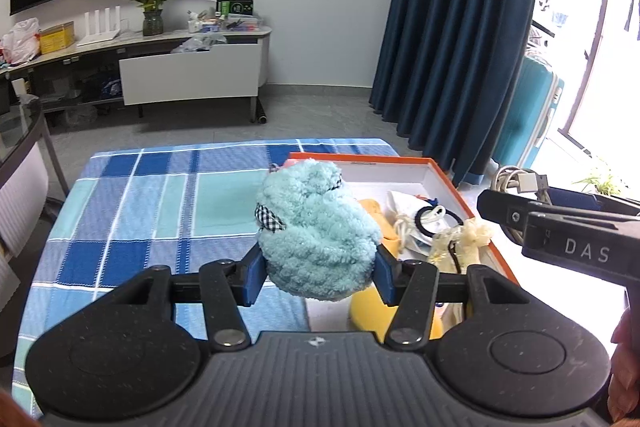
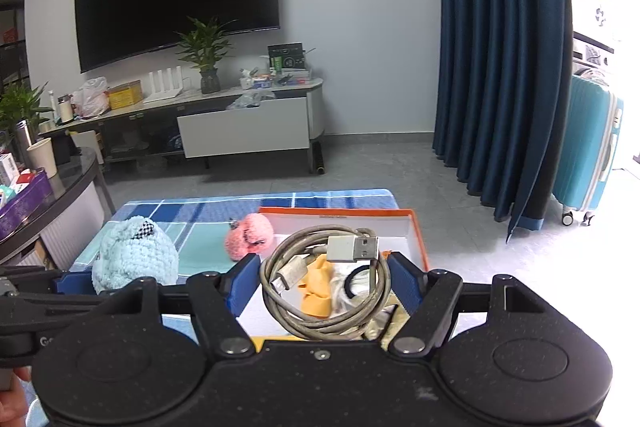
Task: Organize soft objects
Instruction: 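Carry the blue pouch with the left tool while the right tool carries the cable over the box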
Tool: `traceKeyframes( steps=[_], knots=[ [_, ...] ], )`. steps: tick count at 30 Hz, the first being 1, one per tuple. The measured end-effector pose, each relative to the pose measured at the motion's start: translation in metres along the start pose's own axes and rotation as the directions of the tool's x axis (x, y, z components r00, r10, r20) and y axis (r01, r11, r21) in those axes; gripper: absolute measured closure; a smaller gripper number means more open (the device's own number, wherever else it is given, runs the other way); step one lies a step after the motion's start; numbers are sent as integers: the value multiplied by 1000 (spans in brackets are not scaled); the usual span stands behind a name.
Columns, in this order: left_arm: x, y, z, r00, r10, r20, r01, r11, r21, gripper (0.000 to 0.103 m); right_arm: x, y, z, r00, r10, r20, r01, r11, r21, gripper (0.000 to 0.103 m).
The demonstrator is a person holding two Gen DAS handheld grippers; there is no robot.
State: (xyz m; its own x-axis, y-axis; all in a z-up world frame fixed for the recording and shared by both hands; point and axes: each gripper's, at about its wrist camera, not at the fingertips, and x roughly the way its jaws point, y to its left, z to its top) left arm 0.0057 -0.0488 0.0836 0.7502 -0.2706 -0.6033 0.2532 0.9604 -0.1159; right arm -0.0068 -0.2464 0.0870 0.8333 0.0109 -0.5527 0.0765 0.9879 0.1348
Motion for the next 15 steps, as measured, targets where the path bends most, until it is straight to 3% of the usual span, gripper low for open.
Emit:
traceKeyframes(
  steps=[15],
  knots=[
    [22, -12, 8, 999, -37, -31, 38, 999, 27, 49, 20, -17, 5, 999, -24, -23, 25, 999, 23, 19]
  ],
)
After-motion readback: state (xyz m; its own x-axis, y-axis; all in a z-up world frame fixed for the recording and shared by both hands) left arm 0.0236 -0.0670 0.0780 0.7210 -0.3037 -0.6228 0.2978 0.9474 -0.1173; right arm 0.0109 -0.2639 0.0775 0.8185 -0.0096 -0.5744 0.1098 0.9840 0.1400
